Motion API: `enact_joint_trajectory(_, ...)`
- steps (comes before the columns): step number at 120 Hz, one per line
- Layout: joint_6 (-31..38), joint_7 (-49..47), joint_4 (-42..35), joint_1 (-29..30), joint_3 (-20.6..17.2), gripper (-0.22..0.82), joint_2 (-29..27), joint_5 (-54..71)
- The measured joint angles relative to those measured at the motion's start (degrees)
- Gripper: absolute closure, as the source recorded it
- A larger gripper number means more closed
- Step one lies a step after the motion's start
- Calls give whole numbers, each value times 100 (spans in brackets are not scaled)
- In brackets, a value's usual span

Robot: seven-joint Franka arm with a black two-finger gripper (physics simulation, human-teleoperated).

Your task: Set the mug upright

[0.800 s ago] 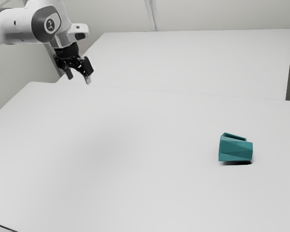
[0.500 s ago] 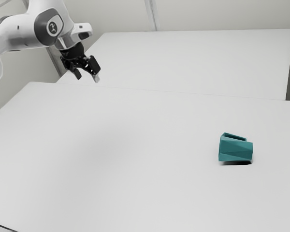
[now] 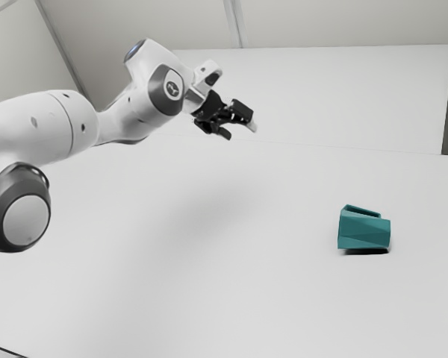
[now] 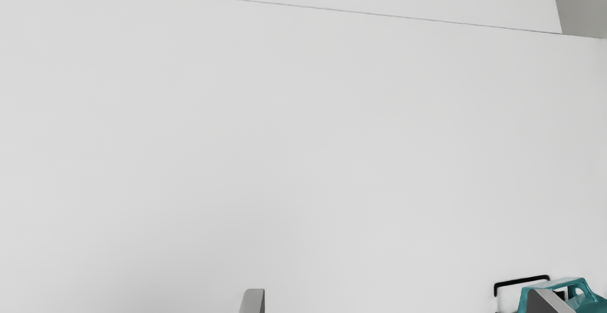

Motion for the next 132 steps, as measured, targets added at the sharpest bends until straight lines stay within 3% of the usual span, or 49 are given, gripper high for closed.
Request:
enact_joint_trajectory(16, 722, -2, -390, -399, -101, 0, 72, -916)
enact_joint_trajectory(35, 1289, -5, -627, -443, -622, 0, 177, -1540)
enact_joint_trajectory(60, 1786, 11, 48, -489, -990, 0, 974, -1666)
enact_joint_trajectory(73, 1921, 17, 199, -817, -968, 0, 1151, -1697)
enact_joint_trajectory(95, 2167, 18, 99, -1594, -582, 0, 1153, -2152)
enact_joint_trajectory(110, 2227, 22, -749, -1696, -511, 0, 663, -2531)
enact_joint_trajectory(132, 2275, 29, -951, -1736, -604, 1, 661, -2795)
